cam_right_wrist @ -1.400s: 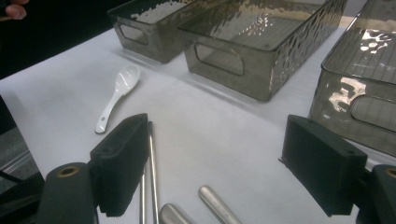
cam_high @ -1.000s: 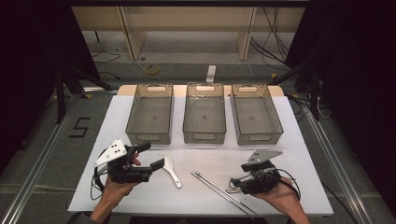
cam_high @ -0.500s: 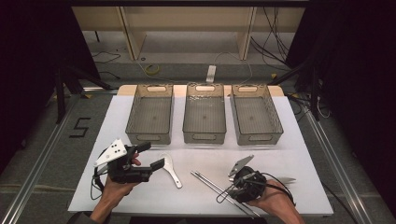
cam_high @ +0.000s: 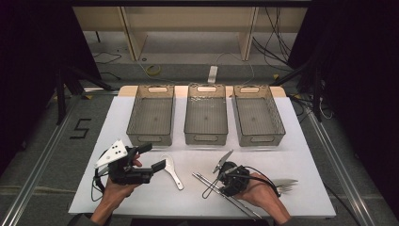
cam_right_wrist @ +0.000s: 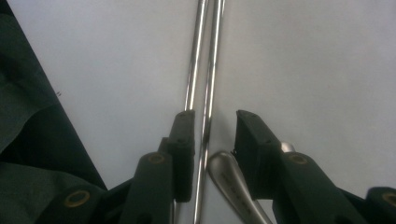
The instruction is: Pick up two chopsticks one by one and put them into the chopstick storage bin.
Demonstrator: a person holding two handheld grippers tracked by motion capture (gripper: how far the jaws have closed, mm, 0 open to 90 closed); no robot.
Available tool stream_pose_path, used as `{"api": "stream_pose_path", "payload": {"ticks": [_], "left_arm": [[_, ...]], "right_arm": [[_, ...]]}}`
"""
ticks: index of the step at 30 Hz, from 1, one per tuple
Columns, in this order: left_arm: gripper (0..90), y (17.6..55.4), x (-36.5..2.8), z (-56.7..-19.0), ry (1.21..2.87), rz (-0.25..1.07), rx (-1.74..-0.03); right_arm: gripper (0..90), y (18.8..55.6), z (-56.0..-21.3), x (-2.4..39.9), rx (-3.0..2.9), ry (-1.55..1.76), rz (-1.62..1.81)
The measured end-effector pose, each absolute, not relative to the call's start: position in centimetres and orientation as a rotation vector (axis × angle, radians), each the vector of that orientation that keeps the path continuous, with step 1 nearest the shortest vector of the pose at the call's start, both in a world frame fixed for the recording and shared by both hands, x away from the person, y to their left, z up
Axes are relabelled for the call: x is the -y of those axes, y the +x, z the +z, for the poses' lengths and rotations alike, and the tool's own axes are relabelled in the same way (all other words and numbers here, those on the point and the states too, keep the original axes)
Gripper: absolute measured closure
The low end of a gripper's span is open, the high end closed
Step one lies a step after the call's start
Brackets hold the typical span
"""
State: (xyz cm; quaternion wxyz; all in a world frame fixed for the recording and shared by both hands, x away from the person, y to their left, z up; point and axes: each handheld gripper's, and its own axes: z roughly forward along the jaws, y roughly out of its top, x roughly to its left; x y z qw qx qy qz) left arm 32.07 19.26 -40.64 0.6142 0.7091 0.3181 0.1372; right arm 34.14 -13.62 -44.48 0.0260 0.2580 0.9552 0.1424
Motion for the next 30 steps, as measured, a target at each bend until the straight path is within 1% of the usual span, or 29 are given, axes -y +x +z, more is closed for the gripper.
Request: {"api": "stream_pose_path", "payload": {"ticks": [9, 24, 27, 30], "left_arm": [[15.5, 32.0, -19.2, -40.6, 1.635, 0.316, -0.730], [15.5, 32.0, -19.2, -40.6, 1.635, 0.316, -0.728], [15.5, 32.0, -19.2, -40.6, 1.628, 0.313, -0.729], [15.5, 32.1, -19.2, -40.5, 1.627, 0.313, -0.728]], "right_arm": [[77.3, 34.8, -45.2, 12.9, -2.978, 0.772, 0.373], [80.5, 34.9, -45.7, 12.3, -2.991, 0.774, 0.310], [83.2, 34.7, -45.7, 12.0, -2.983, 0.775, 0.295], [83.8, 34.6, -45.8, 11.8, -2.971, 0.781, 0.285]]}}
